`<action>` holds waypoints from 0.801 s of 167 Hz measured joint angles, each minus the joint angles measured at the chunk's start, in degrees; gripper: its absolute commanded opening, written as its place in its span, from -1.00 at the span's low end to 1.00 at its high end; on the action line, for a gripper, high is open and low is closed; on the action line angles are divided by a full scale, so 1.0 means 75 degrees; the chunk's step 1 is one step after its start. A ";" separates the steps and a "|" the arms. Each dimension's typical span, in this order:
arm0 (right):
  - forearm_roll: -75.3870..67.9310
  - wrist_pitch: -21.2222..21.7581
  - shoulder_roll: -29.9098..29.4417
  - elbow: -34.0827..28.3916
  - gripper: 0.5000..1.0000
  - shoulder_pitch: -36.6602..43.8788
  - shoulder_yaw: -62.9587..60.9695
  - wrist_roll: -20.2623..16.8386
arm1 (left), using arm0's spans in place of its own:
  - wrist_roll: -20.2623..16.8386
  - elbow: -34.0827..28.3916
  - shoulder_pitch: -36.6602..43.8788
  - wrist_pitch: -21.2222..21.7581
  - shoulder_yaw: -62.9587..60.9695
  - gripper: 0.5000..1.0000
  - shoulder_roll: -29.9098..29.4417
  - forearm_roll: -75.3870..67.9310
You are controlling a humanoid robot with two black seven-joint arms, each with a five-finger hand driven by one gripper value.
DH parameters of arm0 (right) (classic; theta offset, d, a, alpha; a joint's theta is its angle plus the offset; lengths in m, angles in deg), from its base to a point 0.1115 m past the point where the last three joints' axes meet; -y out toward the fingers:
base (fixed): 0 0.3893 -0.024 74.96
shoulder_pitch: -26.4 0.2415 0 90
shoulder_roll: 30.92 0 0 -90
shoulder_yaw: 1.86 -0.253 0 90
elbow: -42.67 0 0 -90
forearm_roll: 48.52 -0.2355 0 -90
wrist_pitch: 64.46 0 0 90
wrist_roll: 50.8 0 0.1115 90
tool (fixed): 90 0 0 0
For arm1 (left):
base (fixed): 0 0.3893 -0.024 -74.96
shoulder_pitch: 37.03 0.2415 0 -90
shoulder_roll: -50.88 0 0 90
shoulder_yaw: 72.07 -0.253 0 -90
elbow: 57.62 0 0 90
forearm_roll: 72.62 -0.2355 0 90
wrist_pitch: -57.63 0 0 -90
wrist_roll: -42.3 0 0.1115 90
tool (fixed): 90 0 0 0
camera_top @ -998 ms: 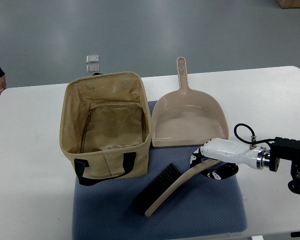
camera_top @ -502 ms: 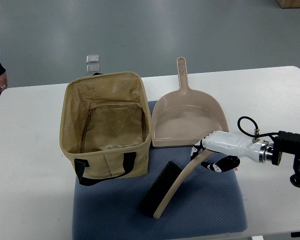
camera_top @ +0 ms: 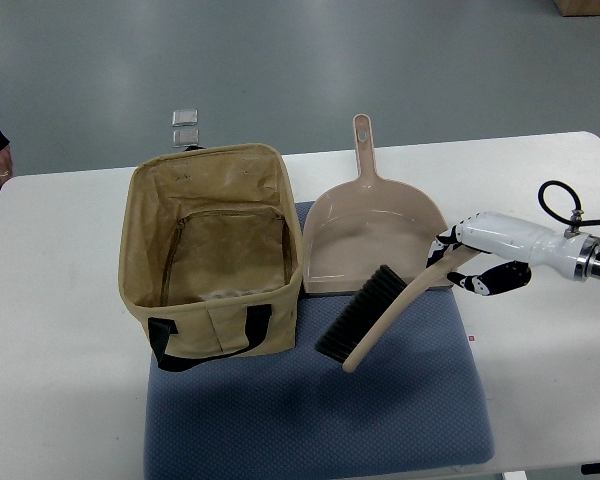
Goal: Put pink broom in yellow bag with right hand
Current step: 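Lift the brush with the right hand up over the dustpan, then carry the brush over the tan bag and lower it inside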
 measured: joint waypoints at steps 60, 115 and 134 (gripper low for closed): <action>-0.1454 0.1130 0.1122 0.0228 -1.00 -0.0002 -0.1633 0.0013 | 0.0003 -0.0001 0.0003 0.0000 0.0000 1.00 0.0000 0.0000; -0.1753 0.2154 0.1185 0.0884 -1.00 0.1337 -0.2564 -0.0200 | 0.0003 -0.0002 0.0004 -0.0003 0.0000 1.00 0.0000 0.0000; -0.1656 0.2434 0.0584 0.1047 -1.00 0.2058 -0.2494 -0.0283 | 0.0002 -0.0004 0.0002 -0.0003 0.0002 1.00 0.0000 0.0000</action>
